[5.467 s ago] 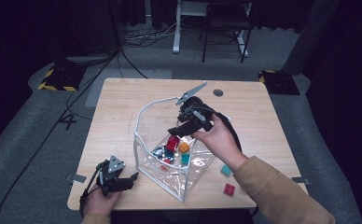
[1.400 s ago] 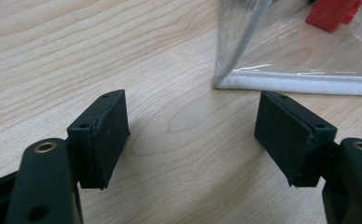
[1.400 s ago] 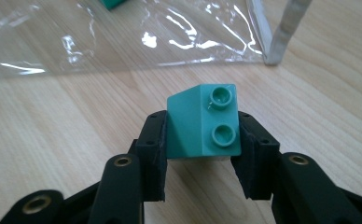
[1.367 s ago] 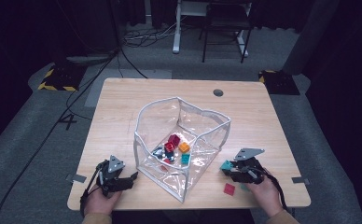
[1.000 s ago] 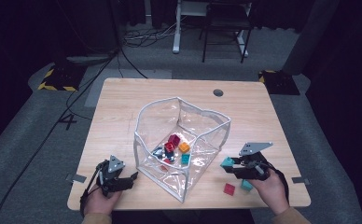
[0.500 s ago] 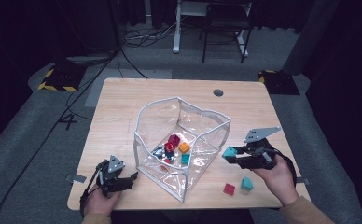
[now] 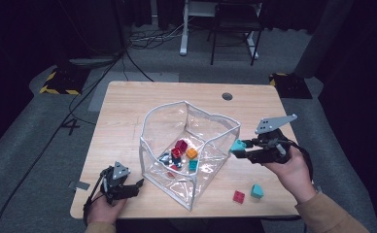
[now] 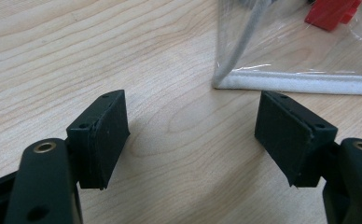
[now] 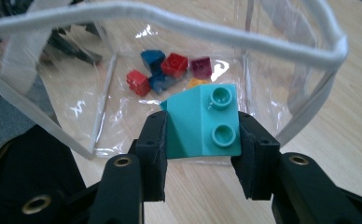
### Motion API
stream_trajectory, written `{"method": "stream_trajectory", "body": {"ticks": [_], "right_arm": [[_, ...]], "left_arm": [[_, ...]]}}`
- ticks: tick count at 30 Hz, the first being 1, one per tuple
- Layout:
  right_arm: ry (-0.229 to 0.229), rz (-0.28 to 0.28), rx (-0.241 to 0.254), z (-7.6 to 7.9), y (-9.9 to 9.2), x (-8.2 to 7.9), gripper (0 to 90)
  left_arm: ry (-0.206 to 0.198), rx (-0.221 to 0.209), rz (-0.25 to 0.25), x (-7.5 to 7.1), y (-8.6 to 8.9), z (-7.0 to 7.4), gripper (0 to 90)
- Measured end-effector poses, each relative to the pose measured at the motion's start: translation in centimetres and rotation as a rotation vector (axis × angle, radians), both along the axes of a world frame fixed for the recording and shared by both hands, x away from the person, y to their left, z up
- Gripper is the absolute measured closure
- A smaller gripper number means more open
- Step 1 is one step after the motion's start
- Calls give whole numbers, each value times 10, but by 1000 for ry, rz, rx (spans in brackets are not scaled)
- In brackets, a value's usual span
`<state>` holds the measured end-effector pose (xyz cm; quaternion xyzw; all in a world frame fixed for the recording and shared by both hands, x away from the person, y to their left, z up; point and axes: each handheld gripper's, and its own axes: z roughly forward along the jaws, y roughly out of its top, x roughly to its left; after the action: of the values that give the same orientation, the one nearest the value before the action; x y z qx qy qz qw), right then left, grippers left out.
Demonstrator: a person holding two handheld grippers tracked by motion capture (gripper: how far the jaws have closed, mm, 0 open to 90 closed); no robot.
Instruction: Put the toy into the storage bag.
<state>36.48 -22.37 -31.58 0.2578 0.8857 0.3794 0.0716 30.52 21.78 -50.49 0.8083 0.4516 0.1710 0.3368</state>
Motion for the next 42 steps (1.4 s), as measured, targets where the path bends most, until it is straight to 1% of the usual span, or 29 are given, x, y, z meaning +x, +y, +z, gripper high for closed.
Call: {"method": "stream_trajectory", "body": {"ticks": [1, 4, 6, 9, 10, 11, 16, 17, 18, 19, 20, 22, 26, 28, 29, 31, 33, 39, 41, 42], "right_arm": [[-4, 6, 4, 6, 3, 1, 589], [-9, 10, 1, 12, 5, 2, 589], [-16, 18, 9, 24, 9, 4, 589], [-20, 23, 11, 32, 13, 7, 589], [-20, 23, 11, 32, 13, 7, 589], [-21, 26, 19, 37, 17, 10, 589], [-12, 37, 33, 44, 26, 20, 589], [-12, 37, 33, 44, 26, 20, 589], [-10, 39, 30, 46, 31, 24, 589], [-10, 39, 30, 46, 31, 24, 589], [-5, 41, 30, 47, 35, 28, 589], [-3, 41, 29, 47, 37, 30, 589], [5, 36, 32, 49, 49, 43, 589], [5, 36, 31, 49, 51, 44, 589], [5, 33, 28, 49, 56, 48, 589], [7, 32, 27, 50, 57, 49, 589], [4, 34, 19, 50, 65, 53, 589], [5, 39, 16, 52, 78, 59, 589], [6, 46, 6, 51, 88, 62, 589], [6, 46, 6, 51, 88, 62, 589]], "left_arm": [[0, 0, 0, 0, 0, 0, 262], [0, 0, -1, 0, 0, 0, 262], [0, 0, -1, 0, 0, 0, 262], [1, 0, -3, 0, 0, 0, 262], [1, 0, -3, 0, 0, 0, 262], [1, 0, -3, 0, 0, 0, 262], [0, 0, -2, 0, 0, 0, 262], [0, 0, -2, 0, 0, 0, 262], [1, -2, -1, 0, 0, 0, 262], [1, -2, -1, 0, 0, 0, 262], [1, -2, -1, 0, 0, 0, 262], [1, -2, -1, 0, 0, 0, 262], [1, -3, -1, 0, 0, 0, 262], [0, 0, -2, 0, 0, 0, 262], [1, 0, -2, 0, 0, 0, 262], [1, 0, -2, 0, 0, 0, 262], [1, 0, -2, 0, 0, 0, 262], [2, 0, -2, 0, 0, 0, 262], [3, 0, -2, 0, 0, 0, 261], [2, 0, -2, 0, 0, 0, 261]]}}
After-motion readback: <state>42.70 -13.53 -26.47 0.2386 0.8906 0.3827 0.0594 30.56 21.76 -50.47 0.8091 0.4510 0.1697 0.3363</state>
